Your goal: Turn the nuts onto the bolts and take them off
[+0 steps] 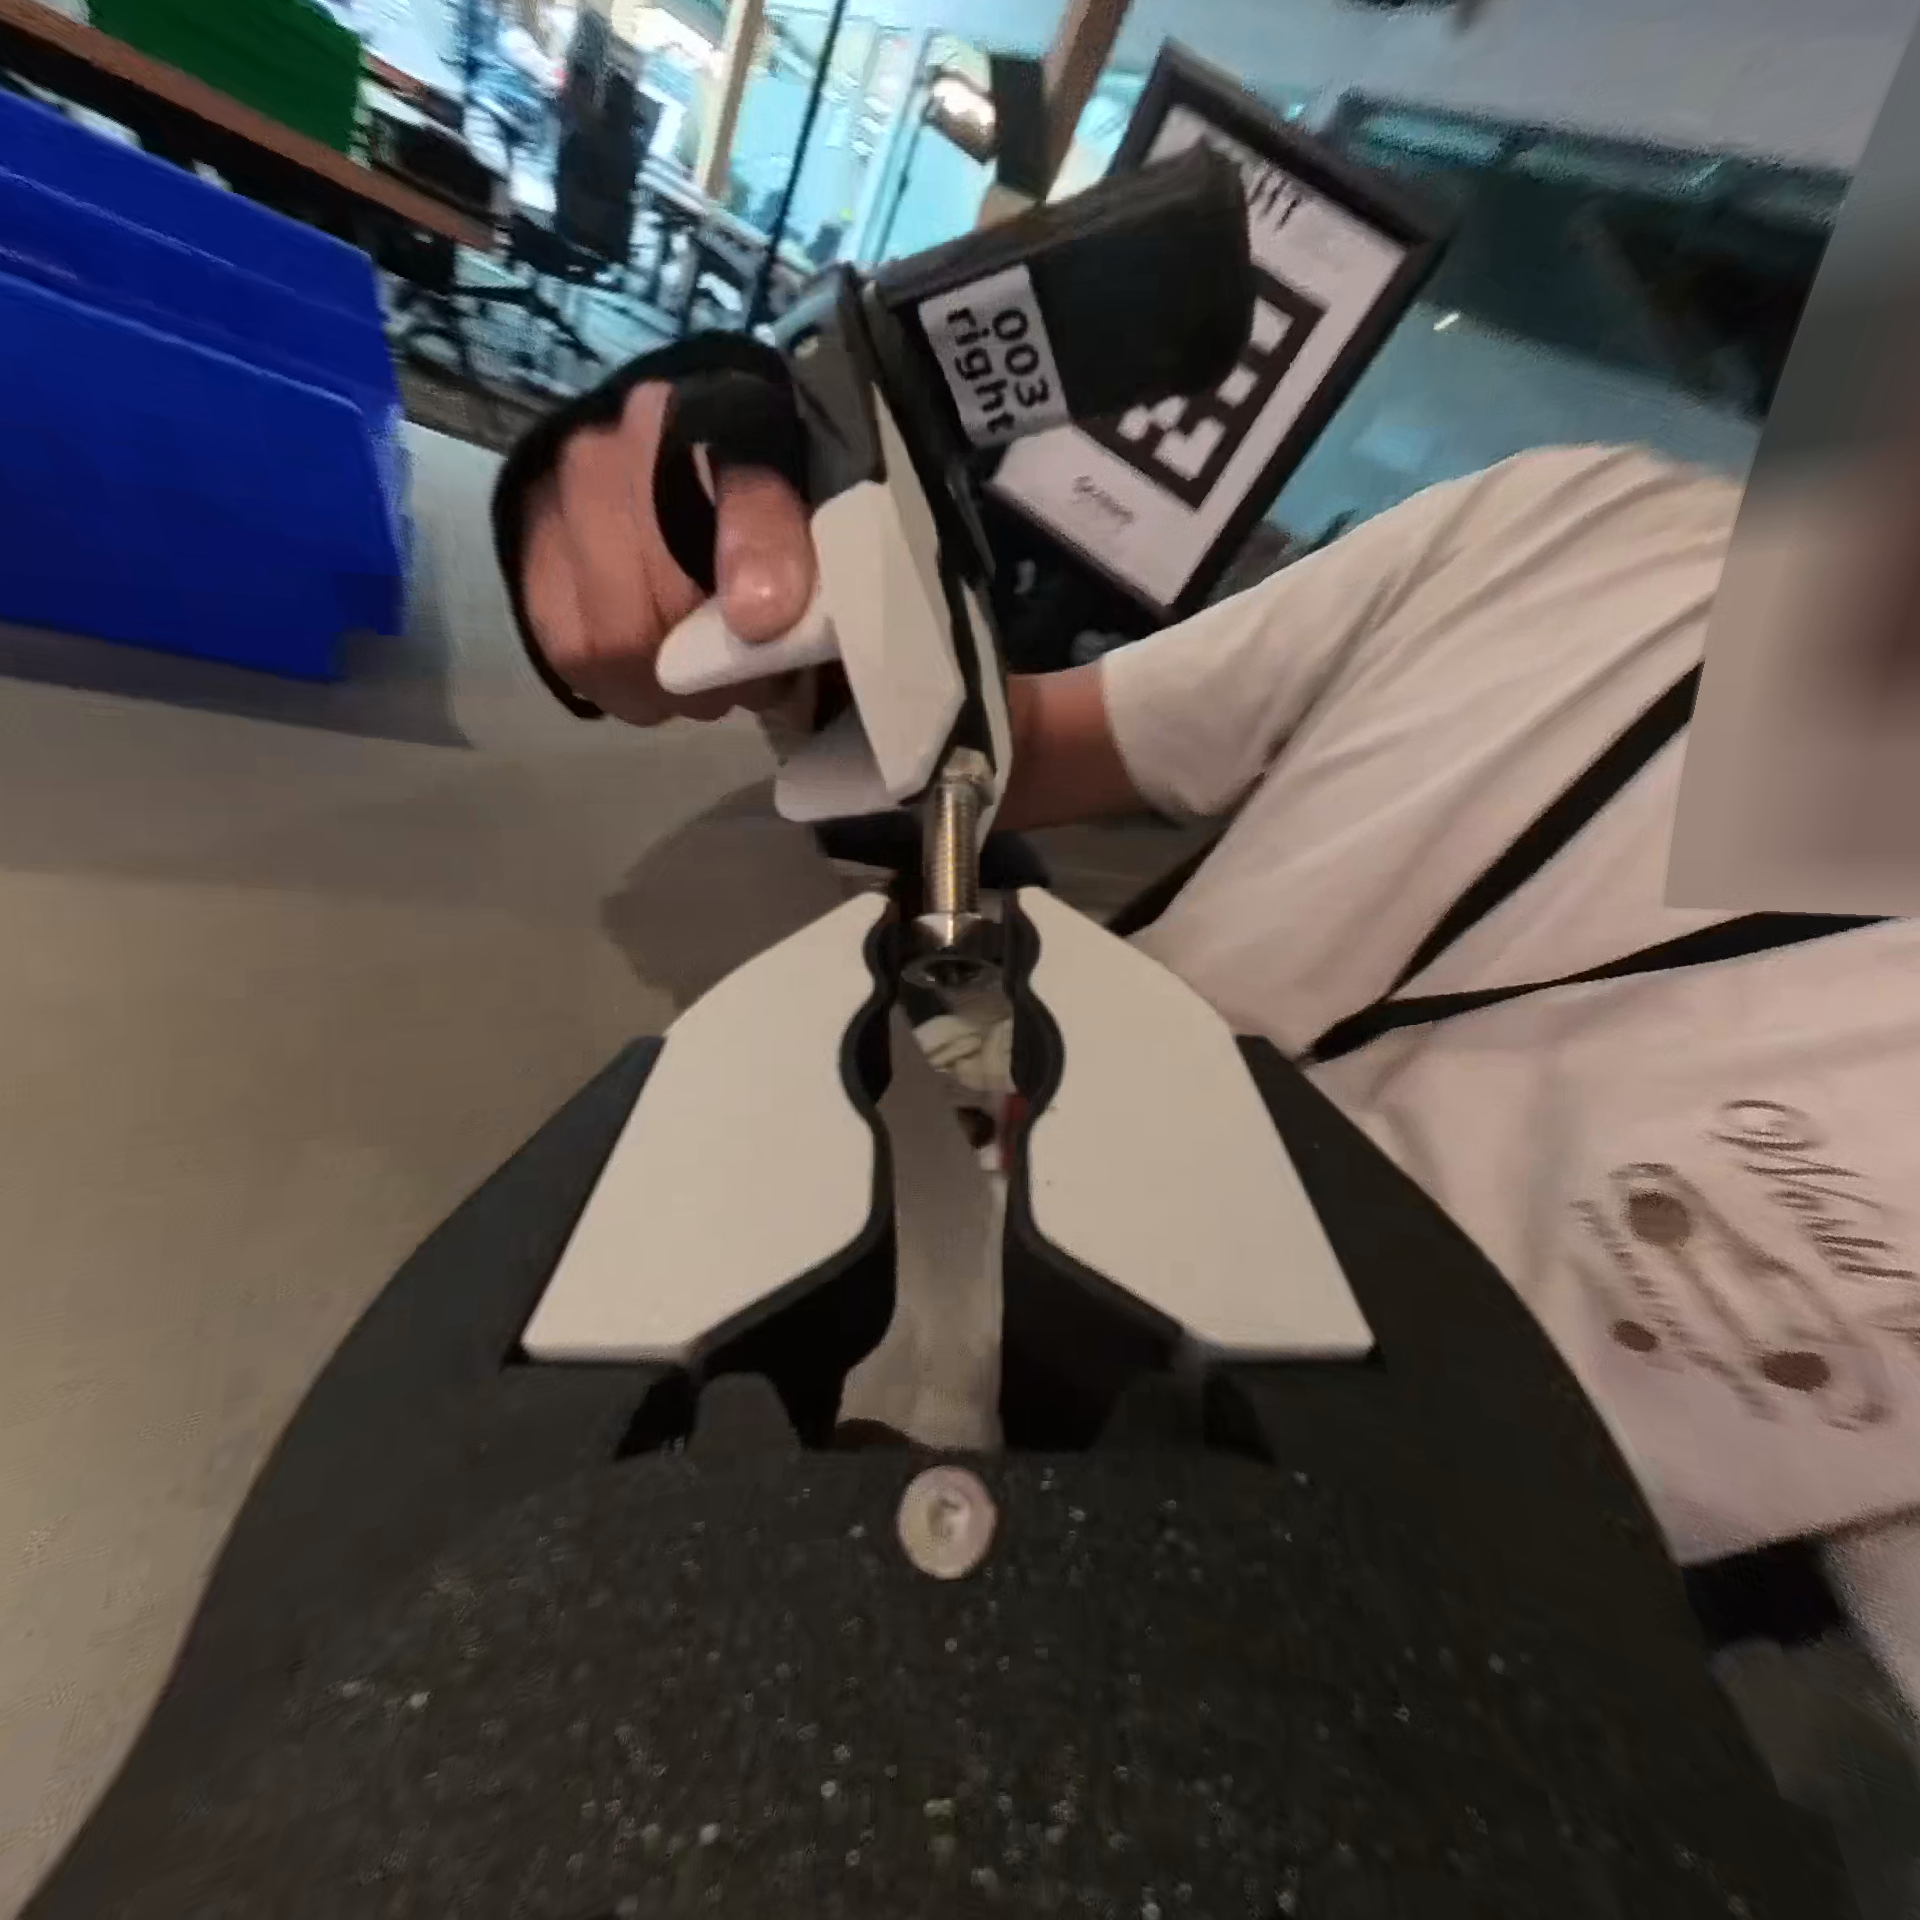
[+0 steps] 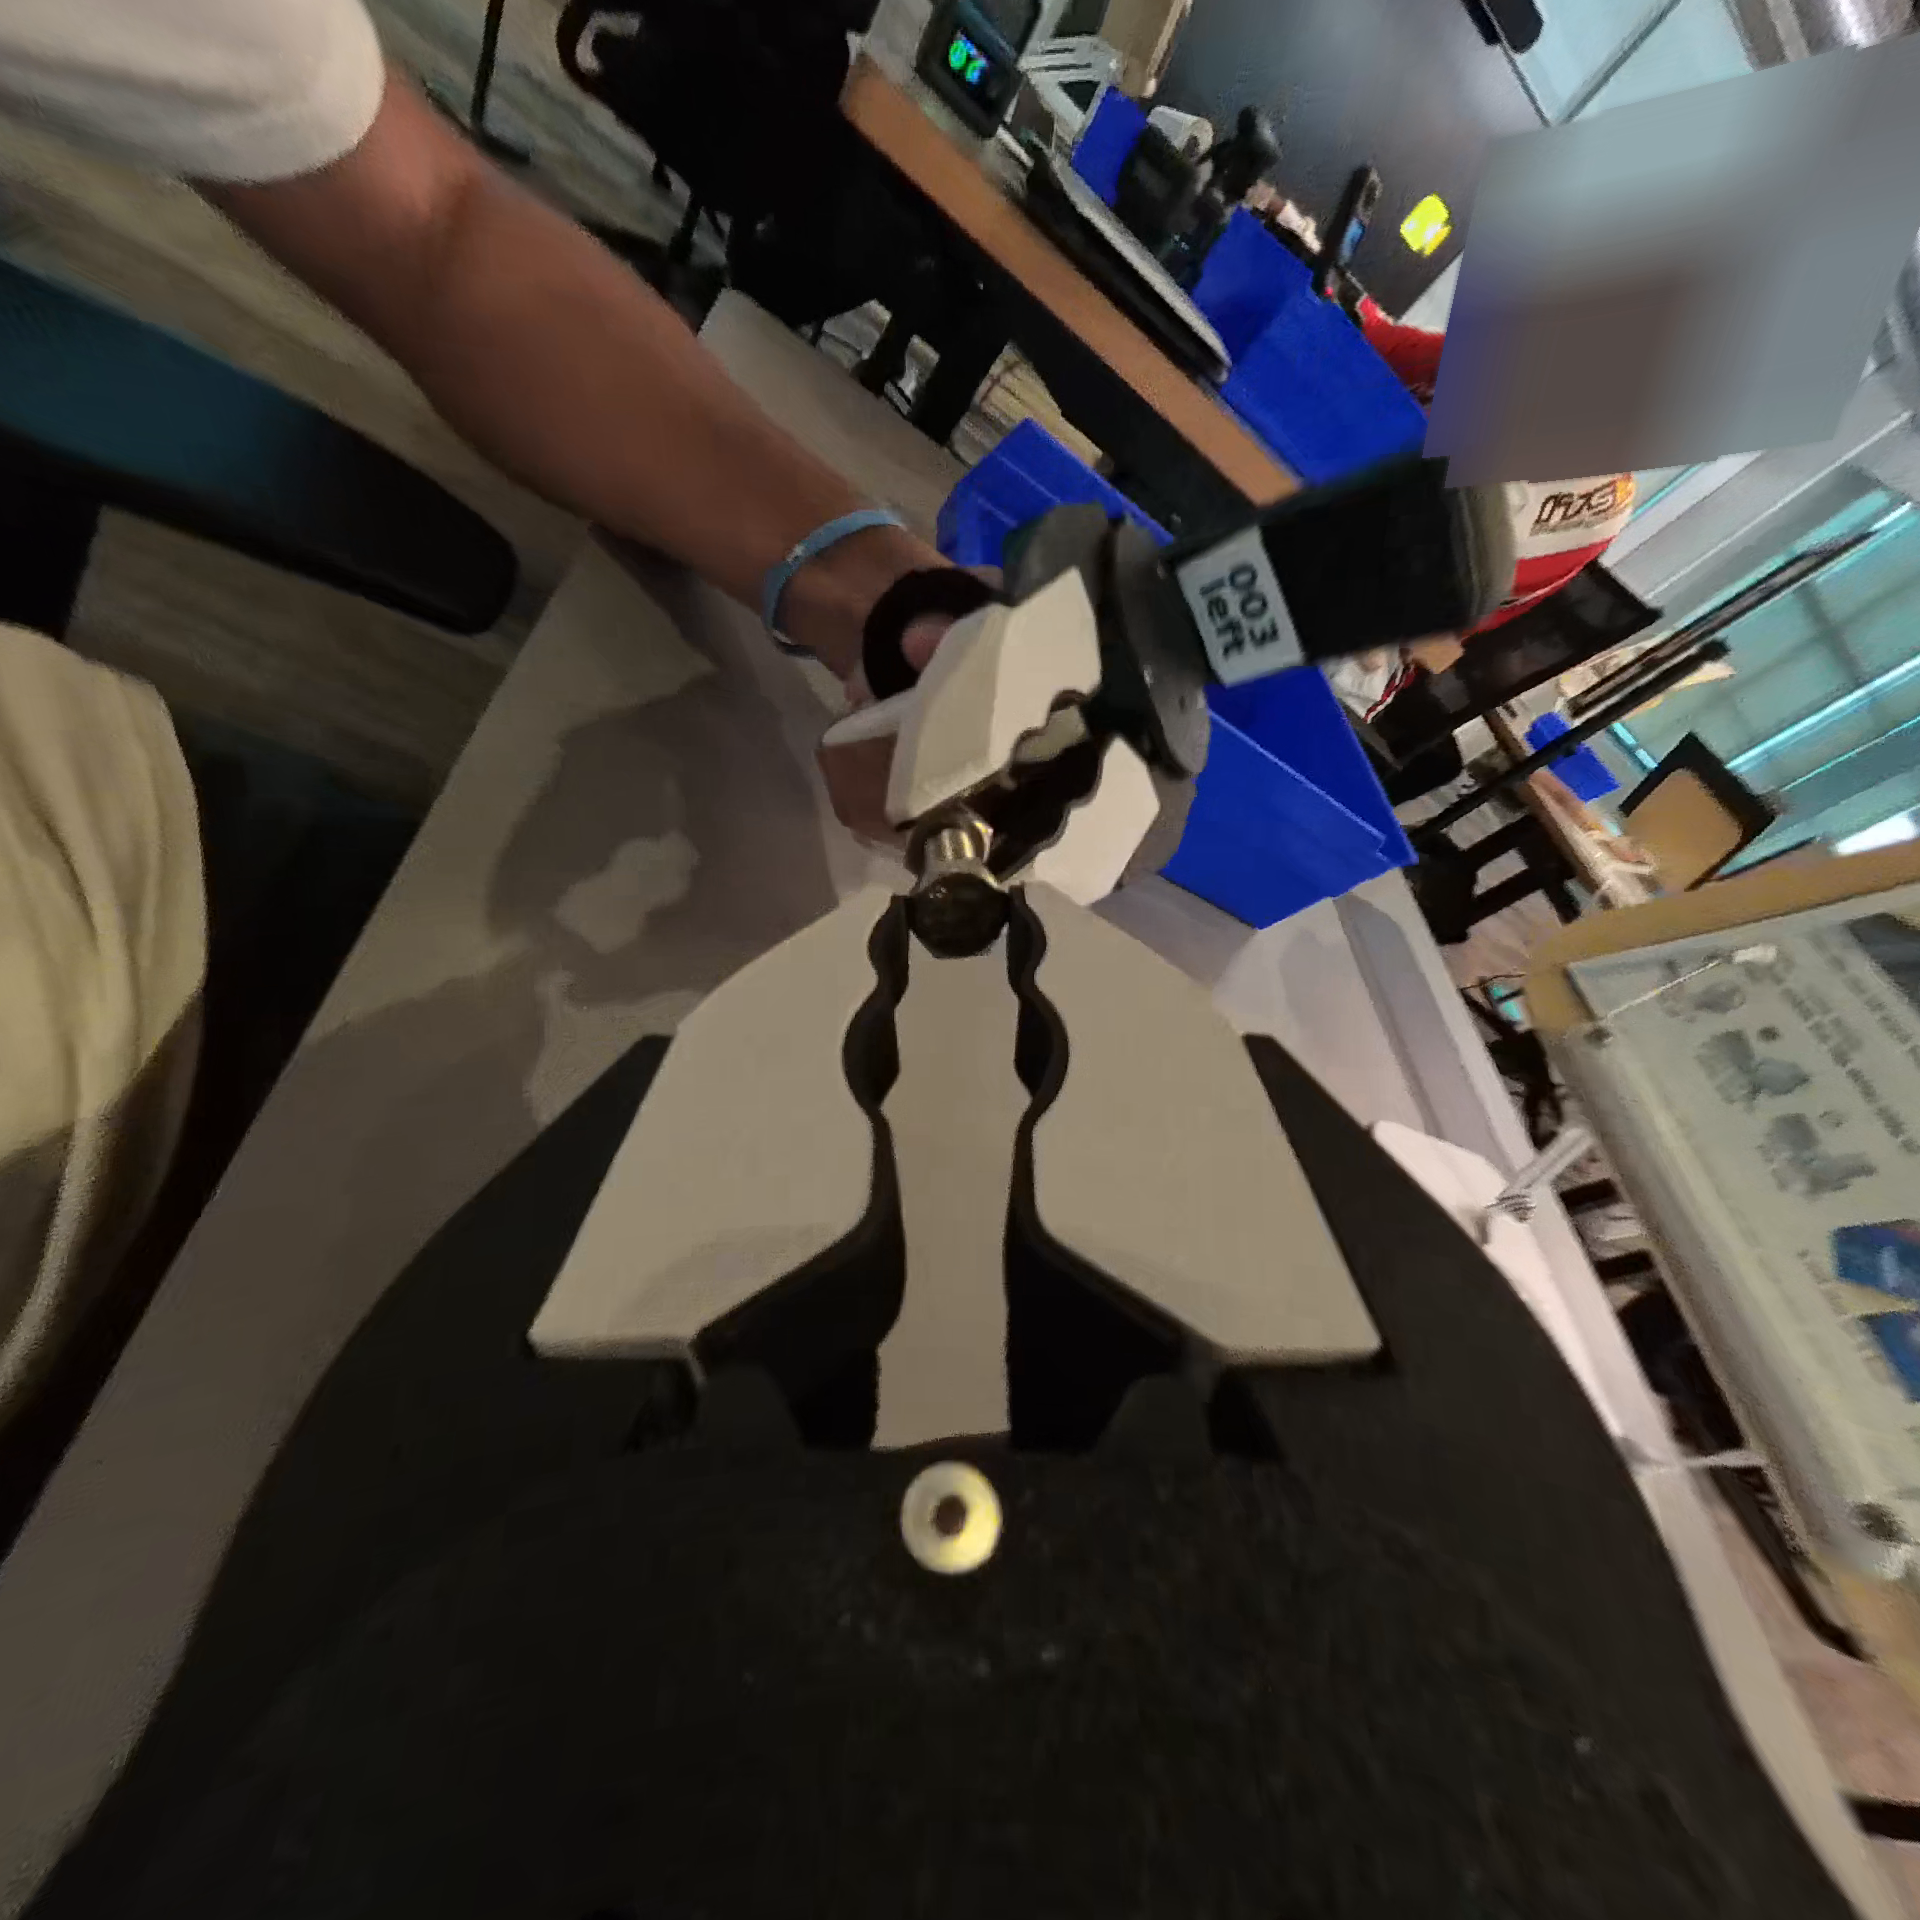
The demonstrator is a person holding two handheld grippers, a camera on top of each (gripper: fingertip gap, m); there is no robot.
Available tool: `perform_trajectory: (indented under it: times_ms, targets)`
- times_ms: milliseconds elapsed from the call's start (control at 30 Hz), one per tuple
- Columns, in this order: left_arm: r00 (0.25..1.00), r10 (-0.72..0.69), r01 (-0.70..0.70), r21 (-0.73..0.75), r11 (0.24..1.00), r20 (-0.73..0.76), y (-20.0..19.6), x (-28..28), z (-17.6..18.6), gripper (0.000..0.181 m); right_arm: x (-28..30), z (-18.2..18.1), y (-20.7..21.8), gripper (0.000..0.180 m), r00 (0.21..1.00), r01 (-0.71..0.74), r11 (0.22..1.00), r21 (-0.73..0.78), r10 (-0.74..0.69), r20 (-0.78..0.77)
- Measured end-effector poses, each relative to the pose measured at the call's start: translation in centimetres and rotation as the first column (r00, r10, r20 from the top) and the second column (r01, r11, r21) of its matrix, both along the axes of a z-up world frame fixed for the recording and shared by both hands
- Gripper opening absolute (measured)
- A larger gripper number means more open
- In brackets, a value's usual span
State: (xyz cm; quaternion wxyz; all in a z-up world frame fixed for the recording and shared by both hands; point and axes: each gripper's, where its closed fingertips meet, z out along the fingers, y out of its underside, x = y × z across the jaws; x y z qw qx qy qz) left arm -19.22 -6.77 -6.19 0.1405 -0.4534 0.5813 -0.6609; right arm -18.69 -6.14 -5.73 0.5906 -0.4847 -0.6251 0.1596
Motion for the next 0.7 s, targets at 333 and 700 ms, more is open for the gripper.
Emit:
perform_trajectory:
  times_ms: [333,700]
  targets:
    - [0.986,0.155,-0.164,0.157,0.974,0.068,1.5,0.9,-0.2,0.056,1.5,0.1,2.4,0.018,0.989,0.069,0.977,-0.201,-0.094,-0.117]
    - [0.712,0.363,-0.612,0.784,-0.1,0.602,7.7,2.5,-0.4,0.048,3.1,0.7,4.9,0.018,0.919,-0.006,0.866,-0.5,-0.192,-0.343]
